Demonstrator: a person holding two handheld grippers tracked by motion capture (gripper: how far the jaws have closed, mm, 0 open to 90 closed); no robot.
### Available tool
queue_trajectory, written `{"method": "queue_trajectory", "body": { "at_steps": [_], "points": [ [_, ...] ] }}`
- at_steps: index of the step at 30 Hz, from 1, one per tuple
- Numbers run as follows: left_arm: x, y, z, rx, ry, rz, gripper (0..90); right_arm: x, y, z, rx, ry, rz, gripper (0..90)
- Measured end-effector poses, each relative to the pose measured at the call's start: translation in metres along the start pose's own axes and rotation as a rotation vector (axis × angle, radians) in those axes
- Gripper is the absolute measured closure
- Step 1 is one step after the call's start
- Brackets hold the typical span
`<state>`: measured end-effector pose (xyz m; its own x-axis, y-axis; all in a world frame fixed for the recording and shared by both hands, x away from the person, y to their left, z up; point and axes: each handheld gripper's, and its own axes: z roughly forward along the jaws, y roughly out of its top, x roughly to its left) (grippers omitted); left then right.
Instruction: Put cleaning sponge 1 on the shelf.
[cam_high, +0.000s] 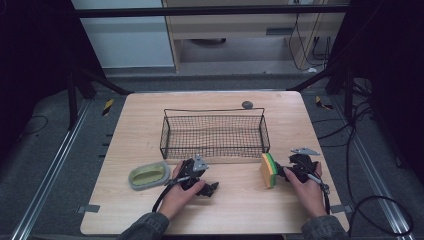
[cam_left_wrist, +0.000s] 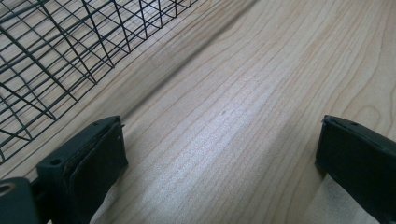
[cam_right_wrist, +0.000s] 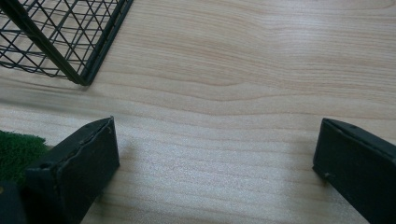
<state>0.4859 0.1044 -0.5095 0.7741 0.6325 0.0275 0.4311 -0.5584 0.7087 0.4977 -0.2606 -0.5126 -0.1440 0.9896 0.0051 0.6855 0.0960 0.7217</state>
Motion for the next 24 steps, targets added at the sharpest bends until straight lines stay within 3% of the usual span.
{"method": "queue_trajectory", "body": {
  "at_steps": [5,10,11,12,14,15,16,17,22,24],
  "points": [
    [-0.001,0.001,-0.002,0.003,-0.003,0.01,2.3,0.0,0.0,0.0,-0.002,0.003,-0.005,0.5],
    [-0.002,0.007,-0.012,-0.044,0.001,0.038,2.8,-0.001,-0.001,-0.001,-0.001,0.007,-0.013,0.7],
    [-0.001,0.012,-0.019,-0.033,0.009,0.075,3.1,0.0,-0.002,-0.002,-0.002,0.009,-0.009,0.7],
    [-0.001,0.012,-0.019,-0.033,0.009,0.075,3.1,0.0,-0.002,-0.002,-0.002,0.009,-0.009,0.7],
    [0.001,0.017,-0.029,-0.003,0.013,0.133,3.1,0.0,-0.003,-0.003,-0.002,0.01,-0.015,0.7],
    [0.005,0.021,-0.037,0.04,0.027,0.187,3.0,-0.001,-0.004,-0.004,-0.002,0.012,-0.021,0.7],
    [0.005,0.021,-0.037,0.04,0.027,0.187,3.2,-0.001,-0.004,-0.004,-0.002,0.012,-0.021,0.7],
    [0.009,0.025,-0.047,0.066,0.025,0.214,3.4,-0.001,-0.005,-0.005,-0.002,0.011,-0.015,0.7],
    [0.02,0.03,-0.069,0.08,0.028,0.22,4.6,-0.001,-0.005,-0.005,-0.003,0.012,-0.018,0.7],
    [0.031,0.032,-0.088,0.091,0.069,0.227,4.8,-0.001,-0.005,-0.005,-0.003,0.013,-0.018,0.7]
  ]
}}
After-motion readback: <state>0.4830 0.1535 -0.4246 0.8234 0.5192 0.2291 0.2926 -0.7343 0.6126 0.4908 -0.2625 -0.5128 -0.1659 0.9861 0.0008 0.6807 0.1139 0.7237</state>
